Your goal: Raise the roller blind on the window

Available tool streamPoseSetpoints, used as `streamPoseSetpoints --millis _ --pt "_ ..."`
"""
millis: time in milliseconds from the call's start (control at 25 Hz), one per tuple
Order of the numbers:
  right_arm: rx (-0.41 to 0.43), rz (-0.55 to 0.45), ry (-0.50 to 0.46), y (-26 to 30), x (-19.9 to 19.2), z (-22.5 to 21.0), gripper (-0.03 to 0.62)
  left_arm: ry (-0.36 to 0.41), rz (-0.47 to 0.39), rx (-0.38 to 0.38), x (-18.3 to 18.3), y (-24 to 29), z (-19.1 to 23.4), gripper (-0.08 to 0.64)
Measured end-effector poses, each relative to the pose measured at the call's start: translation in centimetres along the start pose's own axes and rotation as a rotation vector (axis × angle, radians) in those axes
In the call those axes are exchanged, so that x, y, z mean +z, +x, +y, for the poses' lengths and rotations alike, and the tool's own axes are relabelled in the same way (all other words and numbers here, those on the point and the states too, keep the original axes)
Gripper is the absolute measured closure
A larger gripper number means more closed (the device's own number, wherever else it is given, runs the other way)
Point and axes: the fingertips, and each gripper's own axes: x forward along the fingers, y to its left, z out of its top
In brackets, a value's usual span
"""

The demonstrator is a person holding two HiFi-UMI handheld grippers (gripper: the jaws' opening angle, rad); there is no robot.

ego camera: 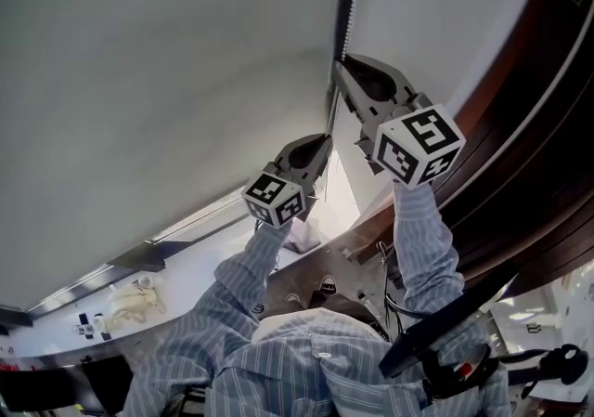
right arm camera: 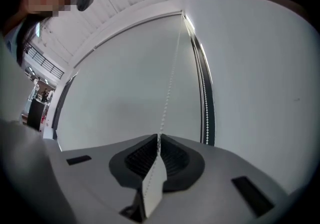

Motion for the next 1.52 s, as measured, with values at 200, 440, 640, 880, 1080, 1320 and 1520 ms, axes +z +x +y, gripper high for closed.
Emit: streamPoseSetpoints --millis 200,440,640,880,1080,1320,1520 --pt "-0.004 -0.043 0.114 -0.6 -0.2 -0.3 0.588 -0.009 -0.005 -0.007 -0.2 0.0 -0.5 0.555" --pt "-0.132 -0.020 -0.025 -1.0 -1.7 0.1 0.588 -0.047 0.009 -0.013 -1.3 -1.5 -0.9 0.555" --pt "-0.144 0.086 0.030 -1.1 -7.4 0.3 0.588 -0.131 0.145 0.011 -6.3 -3.2 0.1 0.554" --pt "-0.171 0.179 0.074 -2.3 -14.5 2.6 0.588 -0.202 0.302 0.067 -13.3 -5.7 1.0 0.555" --pt "-0.189 0.319 0.103 -3.9 -21.5 4.6 0.588 -0.242 0.463 0.117 -19.6 -8.9 1.1 0.555" --pt "-0.220 0.489 0.127 -7.3 -30.1 5.8 0.588 -0.187 0.542 0.195 -23.8 -13.5 0.8 0.554" --pt "-0.225 0.497 0.162 -7.3 -31.1 5.8 0.588 -0.084 0.237 0.232 -13.4 -13.2 1.8 0.490"
